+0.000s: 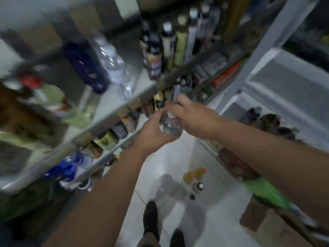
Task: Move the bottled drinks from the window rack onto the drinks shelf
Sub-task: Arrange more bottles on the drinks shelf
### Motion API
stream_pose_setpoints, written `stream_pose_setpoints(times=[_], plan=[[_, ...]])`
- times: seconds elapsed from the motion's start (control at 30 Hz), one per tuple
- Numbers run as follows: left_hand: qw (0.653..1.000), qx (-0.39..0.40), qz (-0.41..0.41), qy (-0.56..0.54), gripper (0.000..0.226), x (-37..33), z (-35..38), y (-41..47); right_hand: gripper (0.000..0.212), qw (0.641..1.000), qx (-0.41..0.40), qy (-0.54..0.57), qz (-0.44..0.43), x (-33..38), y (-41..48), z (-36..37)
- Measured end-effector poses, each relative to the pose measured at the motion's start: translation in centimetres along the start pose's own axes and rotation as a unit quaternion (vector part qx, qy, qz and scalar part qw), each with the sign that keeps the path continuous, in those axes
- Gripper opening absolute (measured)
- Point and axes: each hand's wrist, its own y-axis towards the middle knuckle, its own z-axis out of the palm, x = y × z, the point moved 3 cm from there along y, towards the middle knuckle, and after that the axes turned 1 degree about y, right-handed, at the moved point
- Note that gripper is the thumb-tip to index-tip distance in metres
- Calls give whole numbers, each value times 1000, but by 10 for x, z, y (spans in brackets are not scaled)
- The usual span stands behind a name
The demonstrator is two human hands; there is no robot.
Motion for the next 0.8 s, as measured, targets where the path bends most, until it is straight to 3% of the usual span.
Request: stream_pose_setpoints(times=[0.07,0.13,0.27,0.33,0.47,0.6,0.8], plan=[[996,-76,42,28,77,-59,-39,-22,42,999,-40,6,-27,40,14,-62],[987,-137,78,-18,72,-109,-78,-50,48,993,-97,62,-34,80,24,-120],[960,-222,142,-94,61,-192,-159,-109,70,932,-276,233,-40,139,31,-199],[948,-234,166,-137,53,-219,-196,-128,83,914,-271,300,-21,158,35,-205],[934,-264,199,-137,29,-252,-261,-145,93,905,-164,390,-50,199,71,-194],[931,-263,215,-131,32,-255,-301,-139,94,888,-206,409,-43,227,116,-188],[952,-199,197,-125,44,-226,-322,-106,65,850,-276,449,-10,215,158,-165]])
